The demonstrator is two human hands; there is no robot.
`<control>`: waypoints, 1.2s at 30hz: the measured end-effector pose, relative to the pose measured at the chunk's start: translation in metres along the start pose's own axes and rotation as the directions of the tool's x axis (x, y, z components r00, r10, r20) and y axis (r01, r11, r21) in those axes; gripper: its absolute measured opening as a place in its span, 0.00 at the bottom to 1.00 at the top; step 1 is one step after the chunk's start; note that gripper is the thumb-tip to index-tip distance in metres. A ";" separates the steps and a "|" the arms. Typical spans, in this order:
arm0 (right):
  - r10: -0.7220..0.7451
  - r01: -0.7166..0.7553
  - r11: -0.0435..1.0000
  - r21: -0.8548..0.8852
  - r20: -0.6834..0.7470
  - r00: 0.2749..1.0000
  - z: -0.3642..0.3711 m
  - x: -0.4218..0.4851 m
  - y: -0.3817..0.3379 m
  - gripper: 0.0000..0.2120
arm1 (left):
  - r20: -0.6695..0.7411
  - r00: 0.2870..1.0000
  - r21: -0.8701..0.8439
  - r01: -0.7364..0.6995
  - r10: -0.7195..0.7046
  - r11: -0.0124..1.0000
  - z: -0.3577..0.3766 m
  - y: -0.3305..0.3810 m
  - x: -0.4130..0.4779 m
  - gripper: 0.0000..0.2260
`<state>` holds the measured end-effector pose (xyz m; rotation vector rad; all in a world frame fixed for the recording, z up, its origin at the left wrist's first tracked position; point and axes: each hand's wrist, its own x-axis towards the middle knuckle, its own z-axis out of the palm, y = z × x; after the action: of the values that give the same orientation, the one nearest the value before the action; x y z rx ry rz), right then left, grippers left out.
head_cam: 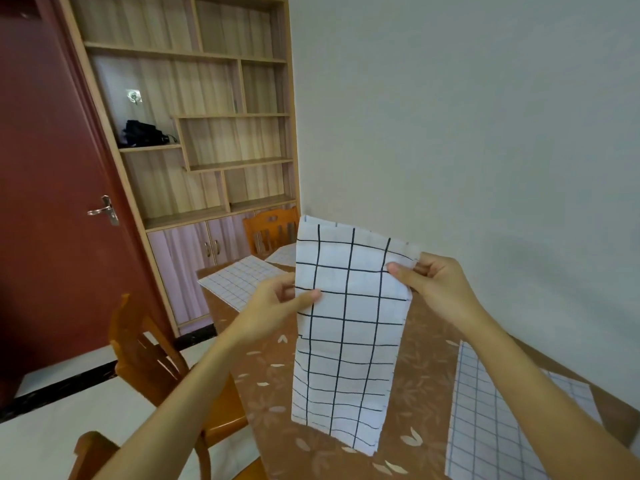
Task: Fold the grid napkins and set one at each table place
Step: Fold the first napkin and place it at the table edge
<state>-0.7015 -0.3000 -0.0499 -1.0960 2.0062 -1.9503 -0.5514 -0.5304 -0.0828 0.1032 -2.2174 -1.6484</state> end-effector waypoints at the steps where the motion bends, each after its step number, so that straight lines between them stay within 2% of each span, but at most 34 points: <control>1: 0.017 -0.017 1.000 -0.020 0.012 1.000 -0.001 0.001 0.001 0.05 | -0.050 0.999 -0.001 -0.004 0.003 1.000 0.004 -0.005 0.002 0.13; 3: 0.030 -0.029 0.991 -0.128 0.008 1.000 -0.004 0.005 -0.002 0.19 | -0.115 0.993 0.034 -0.037 0.041 0.999 0.010 -0.009 0.006 0.12; 5: -0.044 0.035 0.965 -0.261 -0.030 0.999 -0.007 0.011 -0.017 0.31 | -0.118 0.989 0.090 -0.083 0.093 0.993 0.016 -0.007 0.010 0.11; 7: -0.183 0.166 0.904 -0.394 -0.006 0.983 -0.008 0.021 -0.036 0.34 | -0.120 0.984 0.150 -0.115 0.134 0.982 0.020 -0.004 0.014 0.11; 9: -0.232 0.248 0.799 -0.547 0.100 0.968 -0.004 0.032 -0.055 0.33 | -0.114 0.978 0.219 -0.146 0.174 0.965 0.024 -0.004 0.016 0.10; 11: -0.183 0.291 0.703 -0.649 0.231 0.956 0.004 0.045 -0.068 0.29 | -0.107 0.973 0.284 -0.165 0.203 0.944 0.029 -0.002 0.015 0.10; 14: -0.146 0.346 0.668 -0.659 0.340 0.929 0.018 0.059 -0.074 0.12 | -0.117 0.969 0.301 -0.175 0.218 0.937 0.036 -0.001 0.011 0.09; 16: -0.183 0.366 0.674 -0.642 0.334 0.925 0.022 0.064 -0.075 0.06 | -0.118 0.977 0.261 -0.140 0.176 0.955 0.036 -0.004 0.009 0.09; 18: -0.220 0.360 0.697 -0.620 0.293 0.930 0.023 0.067 -0.077 0.04 | -0.083 0.988 0.237 -0.110 0.133 0.965 0.033 -0.011 0.004 0.10; 24: -0.290 0.359 0.702 -0.615 0.214 0.933 0.009 0.074 -0.082 0.04 | -0.075 0.997 0.254 0.008 0.012 0.967 0.023 -0.041 -0.013 0.06; 28: -0.301 0.365 0.706 -0.607 0.209 0.930 0.004 0.073 -0.082 0.04 | 0.043 0.990 0.345 0.110 -0.133 0.932 0.020 -0.050 -0.014 0.11; 31: -0.320 0.355 0.725 -0.590 0.168 0.932 0.003 0.073 -0.082 0.03 | 0.110 0.980 0.338 0.121 -0.167 0.933 0.022 -0.045 -0.009 0.09; 34: -0.316 0.328 0.750 -0.575 0.123 0.941 -0.005 0.075 -0.084 0.02 | 0.101 0.985 0.270 0.111 -0.143 0.956 0.024 -0.045 -0.006 0.18; 36: -0.304 0.321 0.745 -0.585 0.131 0.944 -0.010 0.075 -0.084 0.02 | 0.098 0.985 0.270 0.113 -0.144 0.956 0.025 -0.050 -0.007 0.20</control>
<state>-0.7284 -0.3260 0.0567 -1.6780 2.6632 -1.3969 -0.5615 -0.5210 -0.1376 0.2317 -2.5606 -1.4461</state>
